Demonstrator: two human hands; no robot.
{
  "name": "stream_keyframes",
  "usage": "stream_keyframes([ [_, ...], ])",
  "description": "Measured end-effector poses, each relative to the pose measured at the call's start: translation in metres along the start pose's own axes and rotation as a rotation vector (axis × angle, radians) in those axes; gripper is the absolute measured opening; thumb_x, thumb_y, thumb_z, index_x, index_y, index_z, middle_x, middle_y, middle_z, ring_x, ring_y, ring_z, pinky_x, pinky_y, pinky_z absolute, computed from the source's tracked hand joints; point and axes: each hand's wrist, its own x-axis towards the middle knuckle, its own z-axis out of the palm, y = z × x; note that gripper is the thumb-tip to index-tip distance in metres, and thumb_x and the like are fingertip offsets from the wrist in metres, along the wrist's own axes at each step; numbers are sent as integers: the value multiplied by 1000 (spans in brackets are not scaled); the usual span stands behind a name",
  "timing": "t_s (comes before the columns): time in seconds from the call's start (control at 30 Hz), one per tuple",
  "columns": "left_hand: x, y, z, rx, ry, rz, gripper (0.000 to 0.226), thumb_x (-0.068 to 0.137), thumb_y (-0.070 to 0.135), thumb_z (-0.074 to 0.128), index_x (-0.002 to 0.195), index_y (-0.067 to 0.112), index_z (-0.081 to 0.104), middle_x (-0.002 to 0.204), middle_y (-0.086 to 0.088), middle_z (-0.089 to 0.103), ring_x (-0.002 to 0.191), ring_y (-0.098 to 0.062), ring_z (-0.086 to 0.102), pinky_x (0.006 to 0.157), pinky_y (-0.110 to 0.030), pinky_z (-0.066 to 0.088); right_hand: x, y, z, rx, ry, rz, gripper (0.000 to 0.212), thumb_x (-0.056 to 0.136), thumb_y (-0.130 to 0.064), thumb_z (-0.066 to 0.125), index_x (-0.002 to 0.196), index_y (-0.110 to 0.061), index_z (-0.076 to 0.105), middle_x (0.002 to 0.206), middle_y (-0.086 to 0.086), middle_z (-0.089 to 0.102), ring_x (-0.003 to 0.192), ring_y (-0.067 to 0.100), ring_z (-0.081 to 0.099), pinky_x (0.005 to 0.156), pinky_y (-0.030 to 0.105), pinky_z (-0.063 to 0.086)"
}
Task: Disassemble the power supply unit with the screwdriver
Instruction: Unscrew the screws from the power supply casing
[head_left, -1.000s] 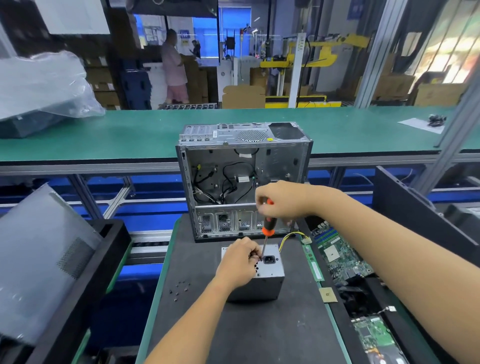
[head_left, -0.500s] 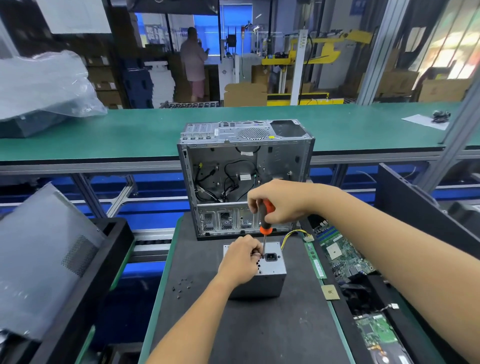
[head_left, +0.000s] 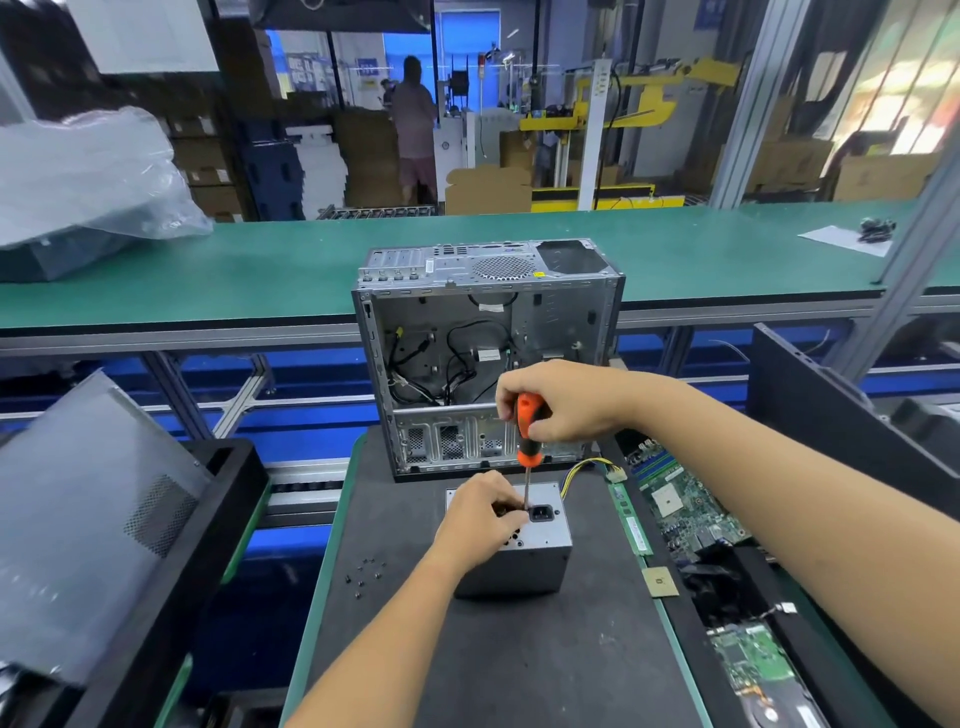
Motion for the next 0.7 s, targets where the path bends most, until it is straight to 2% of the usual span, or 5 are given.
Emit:
stream_keyframes([
  [0.13, -1, 1, 0, 11, -6, 7, 9, 78, 19, 71, 84, 19, 77, 82, 17, 57, 82, 6, 52, 71, -2, 34, 5, 0, 4, -325, 101, 192, 41, 95, -57, 43, 83, -19, 49, 76, -2, 52, 75, 23, 54, 58, 34, 38],
  [0.3, -1, 2, -2, 0, -8, 8, 10, 78, 15, 68, 83, 18, 77, 82, 16, 58, 80, 7, 54, 66, -3, 37, 3, -1, -1, -118, -12, 98, 9, 94, -26, 56, 101, -22, 52, 85, -4, 60, 69, 9, 57, 63, 32, 42],
  [0.37, -1, 3, -3, -9, -16, 2, 14, 78, 11, 66, 82, 18, 77, 82, 15, 58, 80, 5, 55, 65, -3, 38, 0, -1, -3, -63, -52, 73, 20, 85, -19, 63, 102, -25, 55, 89, -7, 61, 79, 14, 56, 70, 34, 46],
  [0.53, -1, 2, -2, -35, -20, -19, 17, 78, 8, 65, 85, 18, 78, 81, 15, 57, 77, 0, 56, 64, -4, 38, 8, 3, 6, -361, 108, 230, 46, 94, -58, 43, 76, -17, 50, 76, 3, 59, 70, 22, 58, 56, 32, 40],
  [0.7, -1, 2, -3, -36, -22, -11, 16, 77, 8, 65, 83, 18, 77, 81, 14, 58, 76, 0, 56, 64, -5, 38, 2, 0, -2, -88, -37, 105, 13, 85, -17, 61, 96, -24, 56, 75, -10, 57, 65, 9, 54, 59, 26, 40],
])
